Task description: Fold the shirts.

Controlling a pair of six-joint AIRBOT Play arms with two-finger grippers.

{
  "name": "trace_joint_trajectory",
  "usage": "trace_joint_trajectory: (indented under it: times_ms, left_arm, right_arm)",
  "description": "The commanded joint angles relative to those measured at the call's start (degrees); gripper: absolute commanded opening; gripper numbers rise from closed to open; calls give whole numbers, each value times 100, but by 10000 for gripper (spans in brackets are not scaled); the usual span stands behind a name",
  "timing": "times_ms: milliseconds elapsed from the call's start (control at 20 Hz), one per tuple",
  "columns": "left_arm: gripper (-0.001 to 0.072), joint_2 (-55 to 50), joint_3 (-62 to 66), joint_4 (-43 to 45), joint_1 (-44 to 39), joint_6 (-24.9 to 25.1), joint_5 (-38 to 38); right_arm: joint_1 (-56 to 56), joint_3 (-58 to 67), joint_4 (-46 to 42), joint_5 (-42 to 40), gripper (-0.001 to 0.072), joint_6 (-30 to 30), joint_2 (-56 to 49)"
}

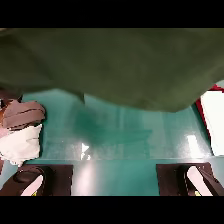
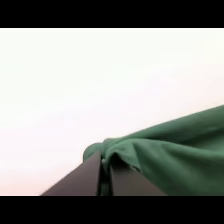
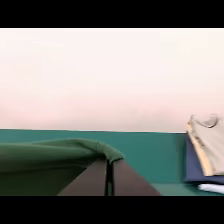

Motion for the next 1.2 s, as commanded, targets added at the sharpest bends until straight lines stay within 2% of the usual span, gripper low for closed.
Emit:
trace_joint_trajectory:
  times_ms: [0, 100, 200, 350, 500, 600, 750, 900, 1000, 1150]
  left_arm:
    - [30, -101, -308, -170, 7, -92, 0]
    - [31, -498, -769, -129, 7, -151, -415]
    - [31, -1182, -1130, -133, 7, -146, -1091]
    - [31, -2500, -1388, -181, 7, -138, -2022]
    - [31, -3713, -1482, -262, 7, -136, -2177]
    - [32, -4406, -1482, -251, 7, -103, -1923]
    - [32, -5049, -1482, -212, 7, 63, -1174]
    - [32, -5246, -1493, -98, 7, 527, -151]
    - [32, -5248, -1493, 203, 7, 579, 549]
    - [32, -5276, -1506, 730, 7, 710, 962]
  right_arm:
    - [-356, 210, -2, 684, 16, 101, -297]
    - [-264, -105, 111, 1045, 16, 190, -636]
    - [247, -564, -188, 1309, 16, 278, -1093]
    - [1587, -1025, -1615, 1891, 16, 540, -2074]
    - [2656, -1281, -2756, 2068, 16, 627, -3110]
    - [3086, -1311, -3056, 1733, 17, 640, -3744]
    - [3353, -1307, -3104, 800, 16, 820, -4387]
    - [3368, -1307, -3106, -138, 16, 1038, -4723]
    - [3366, -1307, -3230, -671, 16, 1172, -4778]
    - [3364, -1309, -3351, -1062, 16, 1165, -4778]
